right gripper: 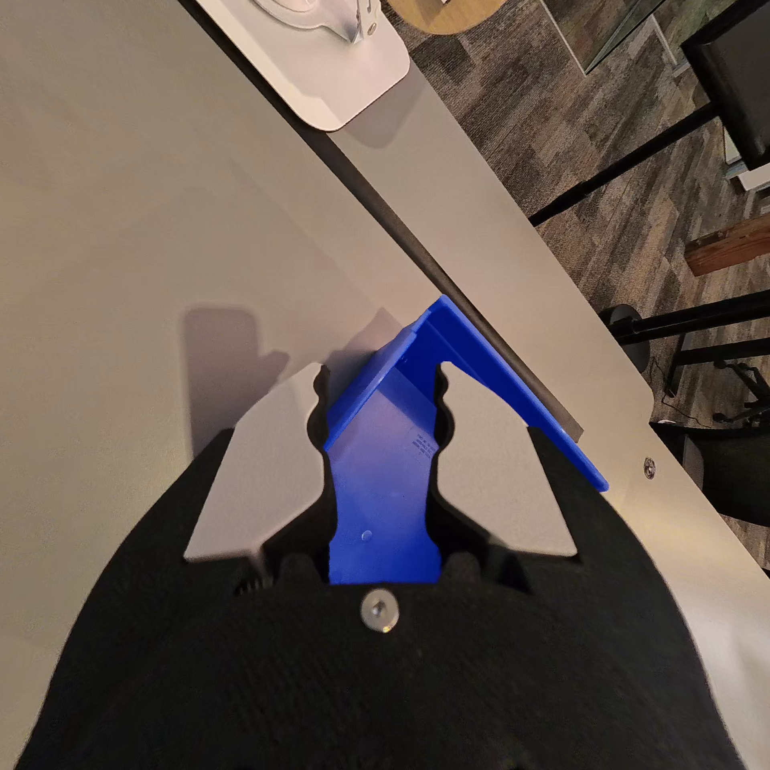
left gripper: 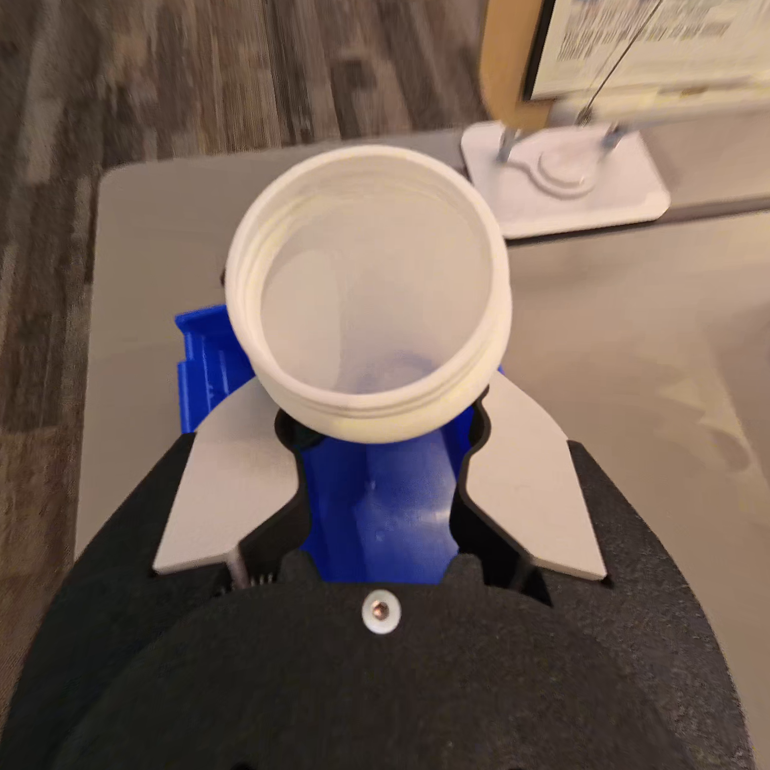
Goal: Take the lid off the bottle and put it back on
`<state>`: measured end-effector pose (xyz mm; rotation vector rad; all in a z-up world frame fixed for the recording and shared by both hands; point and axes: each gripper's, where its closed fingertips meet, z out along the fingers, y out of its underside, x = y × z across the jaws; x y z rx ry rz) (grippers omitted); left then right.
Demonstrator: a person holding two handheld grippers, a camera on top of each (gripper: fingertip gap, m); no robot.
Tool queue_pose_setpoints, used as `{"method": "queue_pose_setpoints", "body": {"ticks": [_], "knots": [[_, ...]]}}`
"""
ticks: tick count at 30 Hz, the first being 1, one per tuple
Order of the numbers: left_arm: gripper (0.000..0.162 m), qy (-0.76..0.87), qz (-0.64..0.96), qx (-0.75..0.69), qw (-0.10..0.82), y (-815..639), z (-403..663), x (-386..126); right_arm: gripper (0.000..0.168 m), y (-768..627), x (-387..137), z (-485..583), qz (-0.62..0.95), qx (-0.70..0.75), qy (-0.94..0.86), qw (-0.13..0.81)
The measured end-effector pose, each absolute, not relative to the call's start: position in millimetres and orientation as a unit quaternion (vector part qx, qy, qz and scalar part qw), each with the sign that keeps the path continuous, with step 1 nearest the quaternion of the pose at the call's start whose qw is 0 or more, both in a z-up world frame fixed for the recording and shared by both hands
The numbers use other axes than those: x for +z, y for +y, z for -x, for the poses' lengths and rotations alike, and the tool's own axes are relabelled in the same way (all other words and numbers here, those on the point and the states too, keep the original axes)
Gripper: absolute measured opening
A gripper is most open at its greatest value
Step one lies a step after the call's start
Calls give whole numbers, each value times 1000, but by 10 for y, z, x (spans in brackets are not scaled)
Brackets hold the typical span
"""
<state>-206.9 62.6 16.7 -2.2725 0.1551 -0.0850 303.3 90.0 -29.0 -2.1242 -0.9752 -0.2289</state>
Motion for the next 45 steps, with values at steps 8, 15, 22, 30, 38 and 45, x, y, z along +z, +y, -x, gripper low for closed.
{"method": "queue_pose_setpoints", "body": {"ticks": [8, 15, 22, 30, 38, 45], "knots": [[81, 94, 795, -84, 593, 570, 1921, 935, 50, 896, -312, -3014, 833, -94, -388, 383], [81, 153, 765, -221, 586, 452, 1413, 1025, 50, 882, -319, -2963, 829, -97, -396, 382], [81, 243, 723, -306, 570, 300, 687, 1035, 50, 810, -112, -2694, 797, -71, -415, 432], [80, 364, 684, -393, 495, -138, -464, 759, 69, 53, 599, -1579, 664, 288, -438, 534], [80, 451, 680, -392, 424, -437, -1061, 277, 95, -291, 523, -1061, 642, 491, -394, 438], [78, 472, 686, -396, 388, -473, -1057, 156, 76, -412, 350, -954, 625, 523, -433, 385]]}}
